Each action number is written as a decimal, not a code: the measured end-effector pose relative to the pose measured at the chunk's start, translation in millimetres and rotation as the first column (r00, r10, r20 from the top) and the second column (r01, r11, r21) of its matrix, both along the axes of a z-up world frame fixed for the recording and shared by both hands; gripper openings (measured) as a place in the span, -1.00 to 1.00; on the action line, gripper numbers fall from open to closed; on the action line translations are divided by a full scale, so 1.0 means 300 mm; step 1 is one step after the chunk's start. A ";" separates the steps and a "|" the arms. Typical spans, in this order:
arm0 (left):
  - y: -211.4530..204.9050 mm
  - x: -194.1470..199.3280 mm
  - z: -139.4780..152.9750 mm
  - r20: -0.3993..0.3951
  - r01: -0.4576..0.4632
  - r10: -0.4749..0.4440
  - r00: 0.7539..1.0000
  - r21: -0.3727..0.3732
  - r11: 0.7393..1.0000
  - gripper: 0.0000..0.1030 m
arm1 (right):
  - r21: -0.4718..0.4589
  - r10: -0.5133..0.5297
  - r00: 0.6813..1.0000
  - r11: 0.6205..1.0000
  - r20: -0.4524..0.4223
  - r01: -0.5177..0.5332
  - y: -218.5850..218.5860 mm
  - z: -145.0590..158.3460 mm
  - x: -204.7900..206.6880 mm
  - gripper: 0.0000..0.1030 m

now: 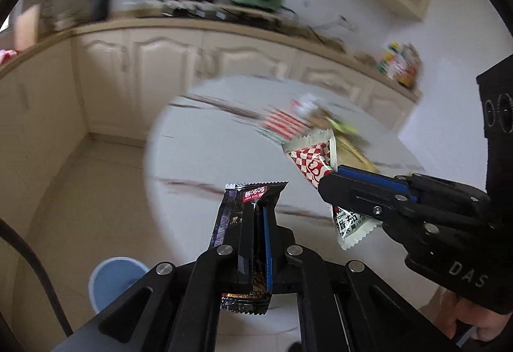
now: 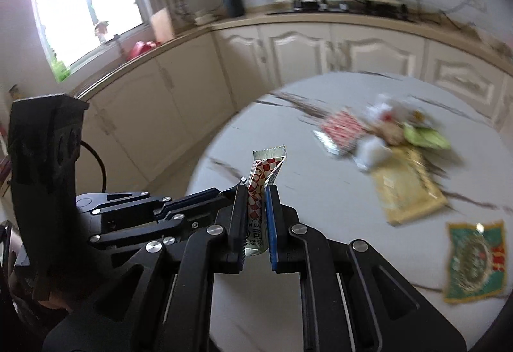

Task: Collect trash
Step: 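Carry both packets over the blue bin and open both tools to drop them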

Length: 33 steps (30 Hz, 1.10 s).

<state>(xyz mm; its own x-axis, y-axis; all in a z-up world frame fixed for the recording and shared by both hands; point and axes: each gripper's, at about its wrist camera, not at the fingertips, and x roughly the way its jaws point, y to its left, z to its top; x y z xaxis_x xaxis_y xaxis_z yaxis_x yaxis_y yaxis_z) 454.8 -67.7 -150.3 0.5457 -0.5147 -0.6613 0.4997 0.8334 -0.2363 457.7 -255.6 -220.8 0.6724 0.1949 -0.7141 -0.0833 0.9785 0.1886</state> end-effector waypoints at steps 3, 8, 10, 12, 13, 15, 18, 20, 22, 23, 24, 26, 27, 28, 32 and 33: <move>0.182 0.013 0.021 0.002 -0.091 0.091 0.996 -0.005 0.996 -0.98 | 0.003 0.071 0.997 0.997 0.011 -0.071 0.130 0.001 0.069 -0.78; 0.498 0.063 -0.065 -0.056 -0.253 0.257 0.965 0.068 0.965 -0.97 | 0.001 0.219 0.976 0.976 -0.019 -0.219 0.400 -0.084 0.208 -0.78; 0.596 0.087 -0.134 -0.106 -0.299 0.306 0.946 0.082 0.951 -0.97 | -0.017 0.275 0.960 0.961 -0.053 -0.276 0.513 -0.158 0.264 -0.78; 0.680 0.122 -0.233 -0.167 -0.339 0.355 0.920 0.115 0.934 -0.97 | -0.014 0.317 0.943 0.947 -0.103 -0.320 0.607 -0.259 0.325 -0.78; 0.701 0.137 -0.270 -0.184 -0.352 0.372 0.910 0.134 0.926 -0.97 | -0.017 0.325 0.937 0.944 -0.130 -0.330 0.637 -0.307 0.351 -0.78; 0.748 0.181 -0.371 -0.245 -0.368 0.397 0.884 0.158 0.916 -0.97 | -0.017 0.341 0.921 0.937 -0.191 -0.350 0.693 -0.422 0.409 -0.78; 0.797 0.264 -0.523 -0.328 -0.373 0.421 0.846 0.202 0.906 -0.96 | 0.018 0.348 0.889 0.933 -0.298 -0.360 0.751 -0.614 0.485 -0.78; 0.806 0.314 -0.614 -0.380 -0.365 0.421 0.823 0.213 0.906 -0.95 | 0.020 0.339 0.870 0.934 -0.359 -0.356 0.774 -0.736 0.528 -0.78; 0.810 0.364 -0.701 -0.417 -0.362 0.427 0.802 0.229 0.904 -0.95 | 0.035 0.335 0.848 0.935 -0.412 -0.352 0.787 -0.847 0.570 -0.78; 0.813 0.402 -0.740 -0.435 -0.357 0.428 0.792 0.238 0.903 -0.94 | 0.025 0.331 0.841 0.935 -0.429 -0.355 0.790 -0.891 0.585 -0.78; 0.816 0.431 -0.780 -0.458 -0.353 0.425 0.781 0.238 0.905 -0.93 | 0.015 0.326 0.833 0.934 -0.447 -0.358 0.799 -0.935 0.598 -0.78; 0.815 0.487 -0.855 -0.498 -0.343 0.416 0.761 0.235 0.909 -0.91 | 0.056 0.339 0.808 0.932 -0.482 -0.357 0.803 -1.026 0.629 -0.78; 0.824 0.518 -0.879 -0.509 -0.342 0.421 0.751 0.246 0.907 -0.91 | 0.069 0.340 0.802 0.933 -0.491 -0.353 0.803 -1.054 0.638 -0.78; 0.816 0.543 -0.896 -0.513 -0.339 0.430 0.743 0.264 0.903 -0.87 | 0.084 0.342 0.792 0.933 -0.506 -0.349 0.802 -1.087 0.650 -0.77; 0.844 0.636 -0.929 -0.534 -0.377 0.458 0.711 0.259 0.889 -0.57 | 0.125 0.343 0.776 0.936 -0.529 -0.329 0.781 -1.163 0.676 -0.69; 0.847 0.649 -0.931 -0.536 -0.384 0.463 0.706 0.260 0.886 -0.57 | 0.136 0.342 0.776 0.937 -0.530 -0.321 0.780 -1.173 0.680 -0.65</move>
